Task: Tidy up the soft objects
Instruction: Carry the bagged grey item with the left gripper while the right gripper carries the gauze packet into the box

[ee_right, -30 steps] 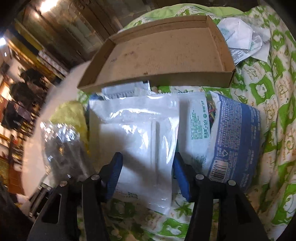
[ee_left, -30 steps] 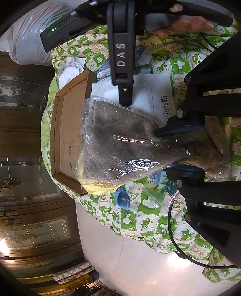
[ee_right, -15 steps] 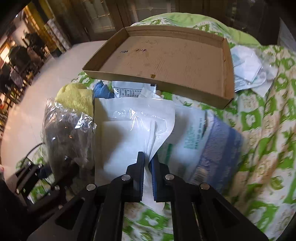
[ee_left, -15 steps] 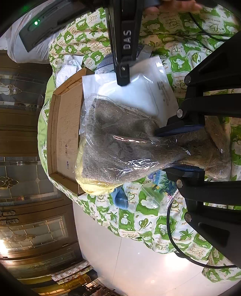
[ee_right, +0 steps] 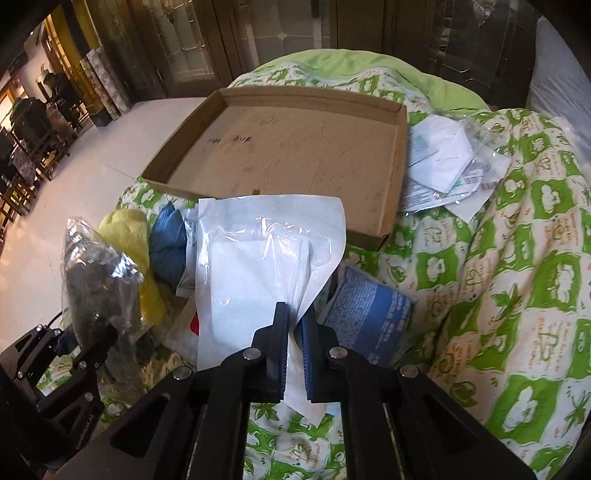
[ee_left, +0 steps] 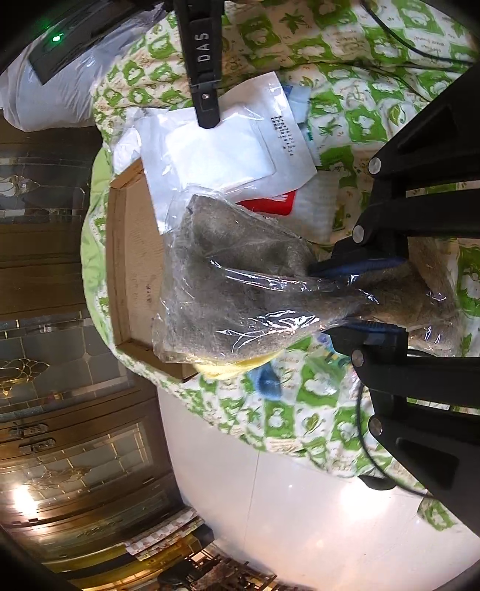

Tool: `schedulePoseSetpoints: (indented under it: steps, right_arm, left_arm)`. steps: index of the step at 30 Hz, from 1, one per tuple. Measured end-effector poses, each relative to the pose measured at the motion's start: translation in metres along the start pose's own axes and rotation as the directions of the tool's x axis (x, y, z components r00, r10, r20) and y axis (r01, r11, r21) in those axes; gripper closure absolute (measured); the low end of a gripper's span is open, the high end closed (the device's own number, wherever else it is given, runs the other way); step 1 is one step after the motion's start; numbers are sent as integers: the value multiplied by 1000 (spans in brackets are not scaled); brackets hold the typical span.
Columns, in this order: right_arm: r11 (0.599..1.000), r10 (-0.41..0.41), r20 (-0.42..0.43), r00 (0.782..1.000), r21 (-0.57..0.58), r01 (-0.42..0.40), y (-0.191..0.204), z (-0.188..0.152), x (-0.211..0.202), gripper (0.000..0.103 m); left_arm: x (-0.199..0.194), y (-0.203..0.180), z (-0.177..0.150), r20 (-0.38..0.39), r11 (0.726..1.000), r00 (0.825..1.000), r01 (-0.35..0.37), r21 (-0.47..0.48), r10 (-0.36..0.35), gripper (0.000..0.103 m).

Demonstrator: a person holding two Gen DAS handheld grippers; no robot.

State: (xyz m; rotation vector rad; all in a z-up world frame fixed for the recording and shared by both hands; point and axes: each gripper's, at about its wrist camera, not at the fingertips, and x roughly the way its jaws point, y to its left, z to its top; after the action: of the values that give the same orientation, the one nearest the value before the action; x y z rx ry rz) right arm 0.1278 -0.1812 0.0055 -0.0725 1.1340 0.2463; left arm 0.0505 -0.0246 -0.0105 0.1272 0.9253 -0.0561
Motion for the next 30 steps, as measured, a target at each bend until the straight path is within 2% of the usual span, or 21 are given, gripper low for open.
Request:
schedulePoseSetpoints:
  steps: [9,16,24,30]
  right_arm:
    - [999,14,39,999,38,-16,-15,14,-17,96]
    - [997,25,66,998,78,-30,-29,25,-26,96]
    - [989,38,87,996,141,-50,-48,44,-23,96]
    - [980,50,112,992,187,-71,-59,67,-17,96]
  left_arm:
    - [-24,5,33,60,998,997,-46,30,45,81]
    - [-28,5,53,85,996,994,-67,52,62,81]
    - [-11,12,77,76,996,994,-76,45,72,81]
    - [5,29,109,73,997,994,-76,9,75,81]
